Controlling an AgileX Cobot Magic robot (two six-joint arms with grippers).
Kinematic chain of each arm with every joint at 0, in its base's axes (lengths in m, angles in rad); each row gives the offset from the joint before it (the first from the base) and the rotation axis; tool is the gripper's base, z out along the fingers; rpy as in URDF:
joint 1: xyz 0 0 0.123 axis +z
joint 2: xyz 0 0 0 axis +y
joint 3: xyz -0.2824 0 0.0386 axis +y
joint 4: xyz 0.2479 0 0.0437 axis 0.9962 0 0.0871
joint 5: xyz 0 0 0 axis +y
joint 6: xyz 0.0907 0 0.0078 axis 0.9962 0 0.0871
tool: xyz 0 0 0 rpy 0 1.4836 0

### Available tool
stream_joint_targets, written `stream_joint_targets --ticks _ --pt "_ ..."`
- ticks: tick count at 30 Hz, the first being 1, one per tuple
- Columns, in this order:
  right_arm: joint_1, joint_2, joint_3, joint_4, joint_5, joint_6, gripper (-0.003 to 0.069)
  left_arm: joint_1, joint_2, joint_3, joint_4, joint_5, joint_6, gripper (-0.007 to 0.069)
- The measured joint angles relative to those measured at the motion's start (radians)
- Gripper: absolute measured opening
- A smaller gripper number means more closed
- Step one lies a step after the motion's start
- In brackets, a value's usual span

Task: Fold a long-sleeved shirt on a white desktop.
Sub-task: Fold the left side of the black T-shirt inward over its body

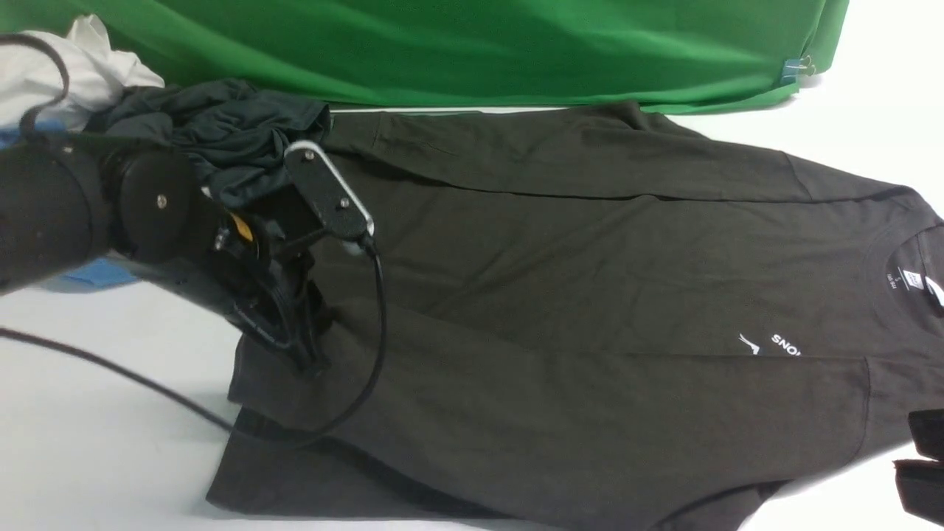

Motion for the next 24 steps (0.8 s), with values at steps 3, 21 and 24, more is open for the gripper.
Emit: stream_joint_targets --ticks 3,21,24 --pt "0.0 0.0 0.0 0.0 -0.002 0.004 0.0239 0.001 0.03 -0.04 0.013 0.005 -0.014 0.005" --pt "0.0 0.0 0.0 -0.079 -0.006 0.19 0.0239 0.001 0.173 -0.261 0.112 0.106 -0.099 0.005" --pt "0.0 0.0 0.0 -0.176 -0.006 0.302 0.0239 0.001 0.198 -0.302 0.117 0.106 -0.115 0.005"
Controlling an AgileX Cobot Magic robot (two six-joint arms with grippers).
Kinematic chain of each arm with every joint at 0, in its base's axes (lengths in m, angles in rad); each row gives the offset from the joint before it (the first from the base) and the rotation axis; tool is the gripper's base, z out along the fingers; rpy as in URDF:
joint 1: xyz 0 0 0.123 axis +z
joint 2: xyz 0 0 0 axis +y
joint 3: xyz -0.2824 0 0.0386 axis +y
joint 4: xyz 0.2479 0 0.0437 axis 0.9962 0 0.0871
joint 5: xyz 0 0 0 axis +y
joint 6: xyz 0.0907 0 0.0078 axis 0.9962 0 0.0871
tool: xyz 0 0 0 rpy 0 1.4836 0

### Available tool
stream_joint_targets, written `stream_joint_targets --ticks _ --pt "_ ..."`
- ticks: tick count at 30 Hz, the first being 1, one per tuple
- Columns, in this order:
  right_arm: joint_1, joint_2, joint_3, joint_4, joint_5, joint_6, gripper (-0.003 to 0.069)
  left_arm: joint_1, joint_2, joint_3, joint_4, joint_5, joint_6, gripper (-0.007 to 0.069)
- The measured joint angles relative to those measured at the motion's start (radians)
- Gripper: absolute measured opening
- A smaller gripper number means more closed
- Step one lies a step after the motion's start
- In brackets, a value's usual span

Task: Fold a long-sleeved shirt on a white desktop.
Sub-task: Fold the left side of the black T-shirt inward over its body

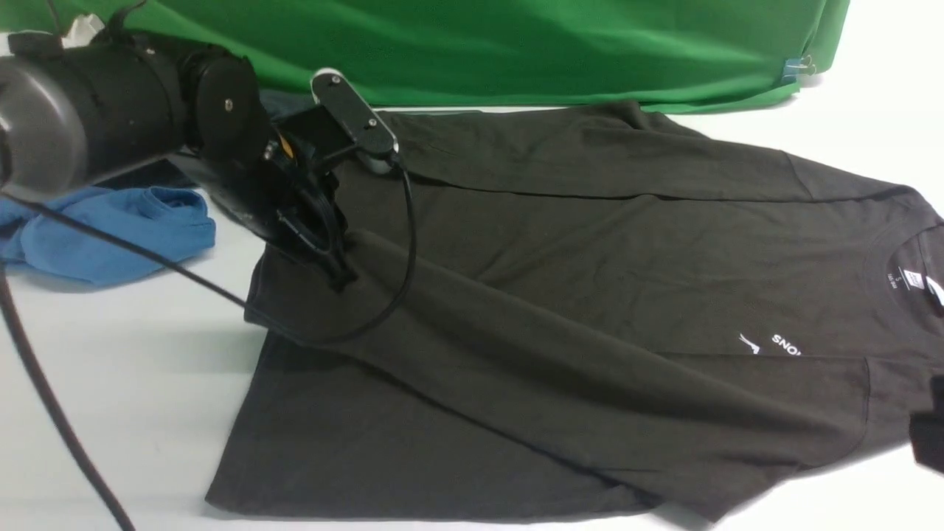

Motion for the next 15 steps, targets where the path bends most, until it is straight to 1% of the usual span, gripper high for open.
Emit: stream_joint_targets --ticks 6,15 --pt "0.0 0.0 0.0 -0.026 0.001 0.044 0.0239 0.0 0.034 -0.081 0.0 0.031 -0.037 0.005" --pt "0.0 0.0 0.0 -0.029 0.001 0.047 0.0239 0.005 0.122 -0.185 0.001 0.05 -0.042 0.005"
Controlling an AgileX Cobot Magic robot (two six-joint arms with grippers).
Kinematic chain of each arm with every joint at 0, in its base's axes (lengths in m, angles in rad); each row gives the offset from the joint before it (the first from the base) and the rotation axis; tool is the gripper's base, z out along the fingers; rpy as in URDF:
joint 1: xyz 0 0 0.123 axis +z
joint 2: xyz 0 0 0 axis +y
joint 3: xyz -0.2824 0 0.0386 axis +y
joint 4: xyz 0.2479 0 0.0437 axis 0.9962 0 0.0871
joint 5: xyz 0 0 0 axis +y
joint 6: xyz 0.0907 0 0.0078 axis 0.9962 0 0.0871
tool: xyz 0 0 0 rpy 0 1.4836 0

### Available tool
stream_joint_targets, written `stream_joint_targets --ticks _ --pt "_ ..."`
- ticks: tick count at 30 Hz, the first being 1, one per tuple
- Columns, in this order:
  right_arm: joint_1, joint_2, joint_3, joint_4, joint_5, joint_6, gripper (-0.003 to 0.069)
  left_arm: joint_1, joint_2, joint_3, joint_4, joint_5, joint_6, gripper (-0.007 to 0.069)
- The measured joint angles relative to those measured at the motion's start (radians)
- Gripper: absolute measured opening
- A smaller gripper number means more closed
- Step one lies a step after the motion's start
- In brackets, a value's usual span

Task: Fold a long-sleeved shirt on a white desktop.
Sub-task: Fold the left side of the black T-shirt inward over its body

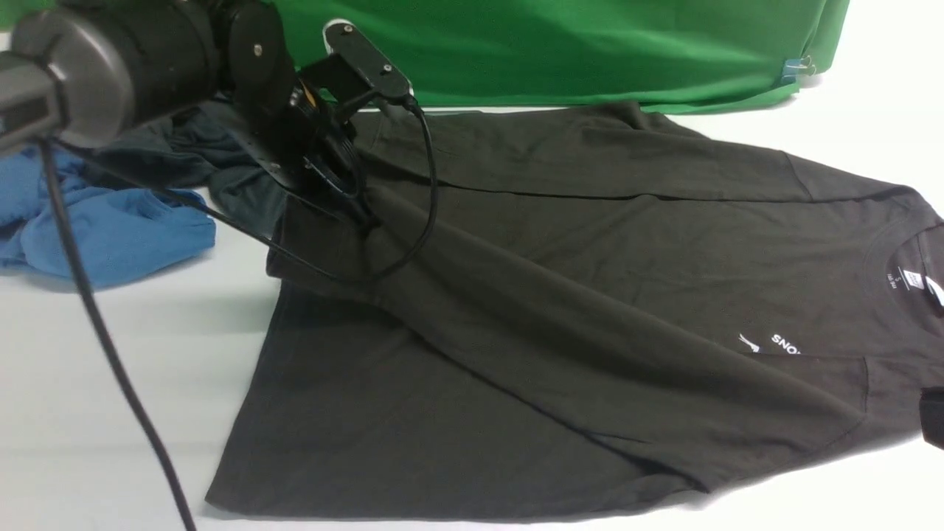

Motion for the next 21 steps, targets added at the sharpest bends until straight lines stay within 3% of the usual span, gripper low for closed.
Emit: stream_joint_targets --ticks 5,9,12,13,16,17,19,21 --pt "0.0 0.0 0.0 -0.001 0.009 0.0 0.0239 0.012 0.08 -0.025 0.008 -0.016 -0.001 0.0059" --pt "0.0 0.0 0.0 -0.001 0.01 0.016 0.0239 0.013 0.124 -0.025 0.044 -0.05 -0.001 0.0127" --pt "0.0 0.007 0.0 -0.002 0.017 0.07 0.0248 0.015 0.149 -0.027 0.089 -0.084 -0.001 0.0283" --pt "0.0 0.008 0.0 -0.002 0.017 0.072 0.025 0.015 0.149 -0.027 0.092 -0.084 -0.001 0.0293" --pt "0.0 0.056 0.0 -0.003 0.042 0.099 0.0305 0.016 0.149 -0.029 0.11 -0.098 -0.008 0.0477" --pt "0.0 0.06 0.0 -0.003 0.044 0.1 0.0309 0.016 0.15 -0.029 0.111 -0.098 -0.01 0.0486" --pt "0.0 0.125 0.0 -0.004 0.051 0.099 0.0373 0.016 0.127 -0.029 0.11 -0.089 -0.056 0.0593" --pt "0.0 0.163 0.0 -0.004 0.051 0.091 0.0398 0.016 0.108 -0.029 0.11 -0.084 -0.081 0.0619"
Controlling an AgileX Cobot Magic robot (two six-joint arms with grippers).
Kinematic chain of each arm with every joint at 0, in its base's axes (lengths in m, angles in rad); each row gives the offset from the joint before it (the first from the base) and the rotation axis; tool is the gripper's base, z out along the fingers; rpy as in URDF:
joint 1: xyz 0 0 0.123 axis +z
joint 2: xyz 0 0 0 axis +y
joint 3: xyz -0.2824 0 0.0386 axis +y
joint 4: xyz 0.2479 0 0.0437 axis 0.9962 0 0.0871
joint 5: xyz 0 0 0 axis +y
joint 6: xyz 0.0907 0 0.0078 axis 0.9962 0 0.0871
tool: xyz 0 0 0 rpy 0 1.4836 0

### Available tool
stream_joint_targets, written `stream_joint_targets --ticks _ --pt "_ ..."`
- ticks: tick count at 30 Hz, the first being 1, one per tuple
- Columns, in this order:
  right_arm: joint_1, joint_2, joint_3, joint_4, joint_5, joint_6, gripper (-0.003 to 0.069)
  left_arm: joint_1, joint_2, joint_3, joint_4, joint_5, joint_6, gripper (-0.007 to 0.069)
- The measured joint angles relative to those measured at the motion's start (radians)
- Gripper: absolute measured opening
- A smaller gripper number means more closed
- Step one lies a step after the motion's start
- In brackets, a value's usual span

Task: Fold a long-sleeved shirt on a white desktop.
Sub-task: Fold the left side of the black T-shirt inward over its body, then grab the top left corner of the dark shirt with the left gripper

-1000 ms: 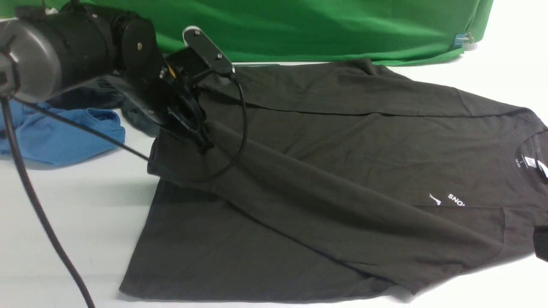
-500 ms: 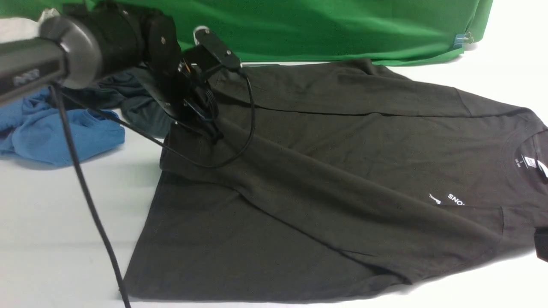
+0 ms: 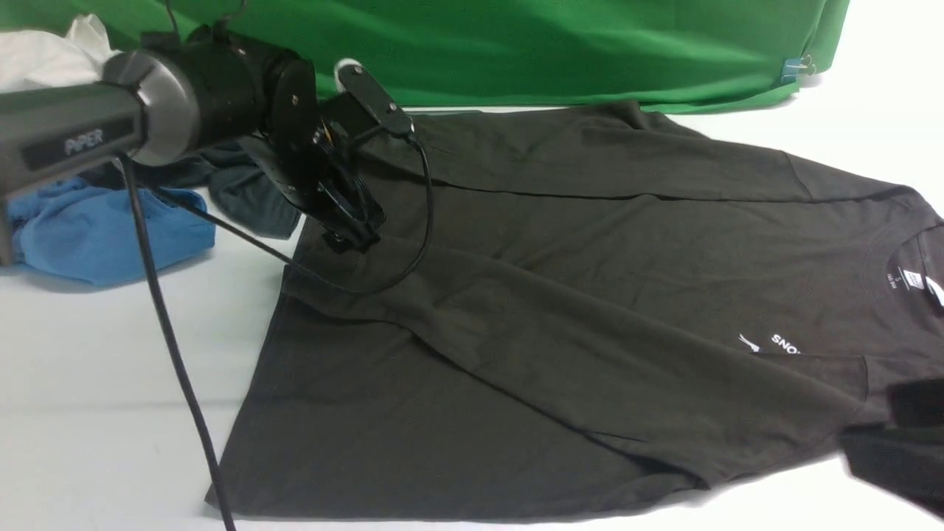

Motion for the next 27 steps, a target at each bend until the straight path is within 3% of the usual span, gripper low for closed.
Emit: stream_joint_targets --ticks 3,5,8,9,10,11,17,20,24,27 --pt "0.0 0.14 0.0 0.0 -0.014 -0.08 0.043 0.0 -0.089 0.0 -0.011 0.031 -0.069 0.0576" --pt "0.0 0.217 0.0 -0.001 -0.032 -0.139 0.0433 0.0 -0.15 -0.001 -0.042 0.062 -0.08 0.0464" --pt "-0.001 0.34 -0.018 -0.055 -0.049 -0.195 0.0434 0.0 -0.241 0.001 -0.117 0.137 -0.079 0.0179" --pt "-0.003 0.349 -0.021 -0.062 -0.05 -0.197 0.0434 0.0 -0.248 0.003 -0.129 0.14 -0.078 0.0162" --pt "-0.019 0.407 -0.039 -0.109 -0.053 -0.205 0.0434 0.0 -0.304 0.019 -0.174 0.164 -0.069 0.0081" --pt "-0.042 0.447 -0.056 -0.135 -0.058 -0.207 0.0434 0.0 -0.334 0.035 -0.202 0.169 -0.068 0.005" --pt "-0.259 0.646 -0.176 -0.17 -0.085 -0.252 0.0434 -0.024 -0.544 0.283 -0.359 0.134 -0.05 0.0017" --pt "-0.4 0.769 -0.26 -0.172 -0.11 -0.404 0.0434 -0.084 -0.666 0.511 -0.376 0.164 -0.044 0.0016" --pt "-0.474 0.866 -0.286 -0.163 -0.142 -0.593 0.0434 -0.162 -0.726 0.665 -0.382 0.192 -0.027 0.0016" --pt "-0.504 0.917 -0.28 -0.147 -0.162 -0.646 0.0434 -0.22 -0.764 0.728 -0.39 0.189 -0.022 0.0016"
